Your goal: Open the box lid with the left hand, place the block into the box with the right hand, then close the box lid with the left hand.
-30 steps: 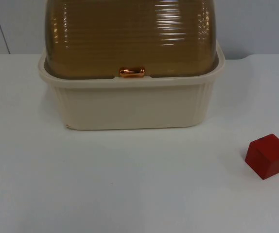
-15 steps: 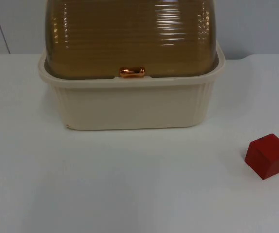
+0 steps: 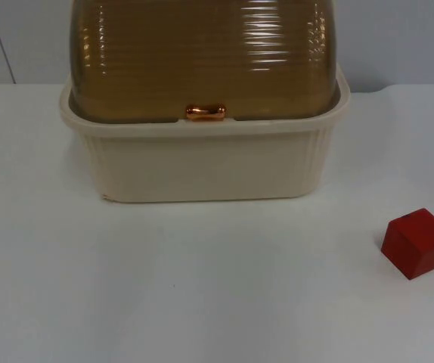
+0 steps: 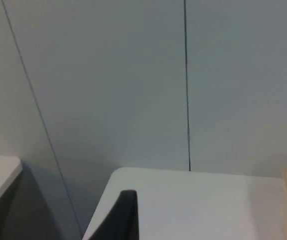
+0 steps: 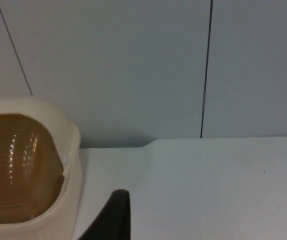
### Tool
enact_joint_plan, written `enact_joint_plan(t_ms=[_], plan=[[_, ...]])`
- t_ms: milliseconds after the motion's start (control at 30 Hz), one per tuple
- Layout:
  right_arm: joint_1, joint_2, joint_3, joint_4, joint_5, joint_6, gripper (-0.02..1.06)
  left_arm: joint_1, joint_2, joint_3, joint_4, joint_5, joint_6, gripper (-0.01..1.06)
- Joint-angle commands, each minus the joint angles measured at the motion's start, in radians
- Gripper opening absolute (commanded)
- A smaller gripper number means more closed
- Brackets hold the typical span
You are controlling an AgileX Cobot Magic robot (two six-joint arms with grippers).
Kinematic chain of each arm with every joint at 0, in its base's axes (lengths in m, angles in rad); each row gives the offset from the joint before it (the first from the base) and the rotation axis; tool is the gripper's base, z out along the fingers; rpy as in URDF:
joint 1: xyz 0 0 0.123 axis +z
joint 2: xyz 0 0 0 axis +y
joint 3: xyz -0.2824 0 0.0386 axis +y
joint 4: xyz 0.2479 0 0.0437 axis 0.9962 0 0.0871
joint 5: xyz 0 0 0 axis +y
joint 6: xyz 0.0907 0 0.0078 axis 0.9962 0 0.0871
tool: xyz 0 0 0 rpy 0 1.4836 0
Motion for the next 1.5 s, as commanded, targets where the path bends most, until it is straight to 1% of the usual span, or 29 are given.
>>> enact_joint_plan(t_ms=[0, 67, 100, 167, 267, 367, 433, 467, 533, 600, 633, 667, 733, 767, 800, 833, 867, 900, 967, 1000, 1100, 1133, 1200, 1233, 1300, 1400, 1467], plan=[[0.003, 0.056, -0.011, 0.000, -0.053, 0.001, 1.04, -0.006, 0.045, -0.008, -0.008, -0.055, -0.008, 1.05], [0.003, 0.103, -0.011, 0.000, -0.075, 0.001, 1.04, -0.006, 0.095, -0.008, -0.011, -0.110, -0.008, 1.05], [0.003, 0.103, -0.011, 0.000, -0.075, 0.001, 1.04, -0.006, 0.095, -0.008, -0.011, -0.110, -0.008, 1.05], [0.003, 0.140, -0.012, 0.018, -0.081, 0.003, 1.04, -0.006, 0.141, -0.008, -0.027, -0.150, -0.008, 1.05], [0.003, 0.150, -0.012, 0.057, -0.090, 0.003, 1.04, -0.006, 0.219, -0.008, -0.085, -0.185, -0.016, 1.05], [0.003, 0.148, -0.012, 0.057, -0.103, 0.003, 1.04, -0.006, 0.278, -0.009, -0.122, -0.191, -0.016, 1.05], [0.003, 0.148, -0.012, 0.052, -0.105, 0.003, 1.04, -0.016, 0.346, -0.032, -0.126, -0.186, 0.014, 1.05], [0.003, 0.148, -0.012, 0.052, -0.105, 0.003, 1.04, -0.016, 0.346, -0.032, -0.126, -0.186, 0.014, 1.05], [0.003, 0.148, -0.012, 0.059, -0.091, 0.003, 1.04, -0.046, 0.427, -0.082, -0.130, -0.180, 0.056, 1.05], [0.003, 0.148, -0.012, 0.059, -0.086, 0.003, 1.04, -0.101, 0.511, -0.159, -0.141, -0.157, 0.106, 1.05], [0.003, 0.148, -0.012, 0.059, -0.086, 0.003, 1.04, -0.101, 0.511, -0.159, -0.141, -0.157, 0.106, 1.05], [0.003, 0.143, -0.012, 0.059, -0.086, 0.005, 1.04, -0.146, 0.582, -0.232, -0.141, -0.144, 0.164, 1.05], [0.003, 0.137, -0.012, 0.059, -0.086, 0.012, 1.04, -0.220, 0.666, -0.331, -0.141, -0.154, 0.268, 1.05], [0.003, 0.135, -0.012, 0.059, -0.086, 0.012, 1.04, -0.239, 0.689, -0.347, -0.141, -0.161, 0.306, 1.05], [0.003, 0.130, -0.012, 0.059, -0.085, 0.012, 1.04, -0.270, 0.733, -0.396, -0.141, -0.170, 0.392, 1.05], [0.003, 0.130, -0.012, 0.059, -0.085, 0.012, 1.04, -0.270, 0.733, -0.396, -0.141, -0.170, 0.392, 1.05], [0.003, 0.125, -0.012, 0.059, -0.085, 0.017, 1.04, -0.323, 0.787, -0.465, -0.134, -0.193, 0.515, 1.05], [0.003, 0.125, -0.012, 0.059, -0.085, 0.020, 1.04, -0.356, 0.825, -0.501, -0.129, -0.215, 0.596, 1.05], [0.003, 0.114, -0.012, 0.060, -0.084, 0.023, 1.04, -0.405, 0.897, -0.570, -0.105, -0.298, 0.732, 1.05], [0.003, 0.114, -0.012, 0.060, -0.084, 0.023, 1.04, -0.405, 0.897, -0.570, -0.105, -0.298, 0.732, 1.05], [0.003, 0.109, -0.012, 0.060, -0.080, 0.023, 1.04, -0.463, 1.009, -0.633, 0.002, -0.432, 0.906, 1.05], [0.003, 0.109, -0.012, 0.060, -0.080, 0.023, 1.04, -0.463, 1.009, -0.633, 0.002, -0.432, 0.906, 1.05], [0.003, 0.107, -0.012, 0.060, -0.073, 0.025, 1.04, -0.475, 1.060, -0.643, 0.052, -0.478, 0.949, 1.05], [0.003, 0.107, -0.012, 0.060, -0.066, 0.024, 1.04, -0.475, 1.084, -0.643, 0.064, -0.497, 0.949, 1.05], [0.003, 0.107, -0.012, 0.060, -0.053, 0.024, 1.04, -0.475, 1.103, -0.643, 0.064, -0.502, 0.949, 1.05], [0.003, 0.107, -0.012, 0.058, -0.030, 0.024, 1.04, -0.475, 1.128, -0.643, 0.037, -0.493, 0.928, 1.05], [0.003, 0.107, -0.012, 0.054, -0.027, 0.024, 1.04, -0.477, 1.128, -0.643, -0.022, -0.493, 0.918, 1.05]])
